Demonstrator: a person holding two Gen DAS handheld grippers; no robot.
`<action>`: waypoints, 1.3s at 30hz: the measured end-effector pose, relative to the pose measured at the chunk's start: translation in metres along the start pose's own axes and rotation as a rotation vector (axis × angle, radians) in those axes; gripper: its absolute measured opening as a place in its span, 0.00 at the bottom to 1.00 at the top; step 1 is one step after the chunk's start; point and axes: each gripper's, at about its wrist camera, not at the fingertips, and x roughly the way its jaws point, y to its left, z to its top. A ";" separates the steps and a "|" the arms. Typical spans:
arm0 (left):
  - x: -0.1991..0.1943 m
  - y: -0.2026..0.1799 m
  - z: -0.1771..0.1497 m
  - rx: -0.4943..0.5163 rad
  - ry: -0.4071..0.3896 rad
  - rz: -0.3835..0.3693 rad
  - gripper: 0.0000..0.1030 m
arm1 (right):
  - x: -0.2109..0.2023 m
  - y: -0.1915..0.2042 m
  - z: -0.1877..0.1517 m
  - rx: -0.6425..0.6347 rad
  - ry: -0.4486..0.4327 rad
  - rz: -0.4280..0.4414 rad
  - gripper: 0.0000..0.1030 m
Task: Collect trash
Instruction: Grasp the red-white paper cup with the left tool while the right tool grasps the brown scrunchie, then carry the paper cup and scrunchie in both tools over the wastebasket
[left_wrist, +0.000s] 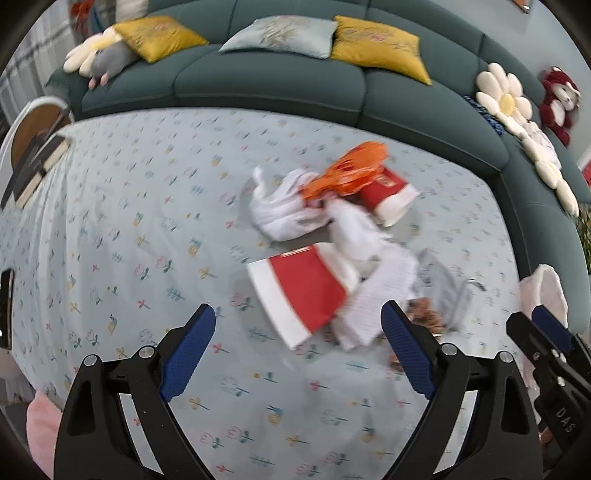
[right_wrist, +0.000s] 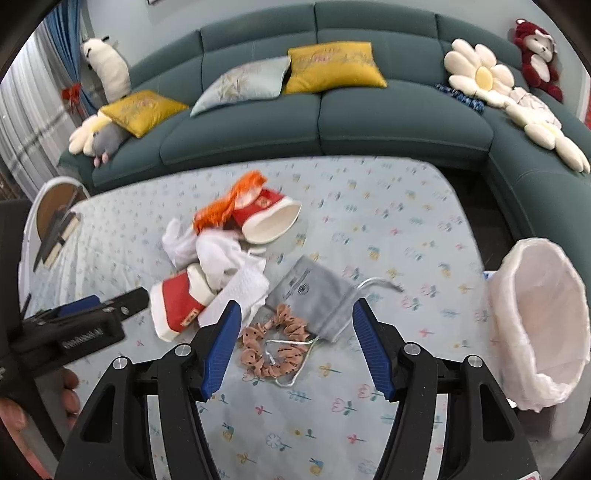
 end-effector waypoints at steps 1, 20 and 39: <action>0.006 0.004 0.001 -0.007 0.012 0.001 0.84 | 0.010 0.003 0.000 -0.005 0.016 -0.005 0.59; 0.082 0.025 0.007 -0.089 0.151 -0.106 0.66 | 0.112 0.011 -0.014 -0.063 0.217 -0.027 0.35; 0.022 -0.002 0.015 -0.038 0.035 -0.179 0.03 | 0.056 0.010 0.002 -0.026 0.097 0.033 0.13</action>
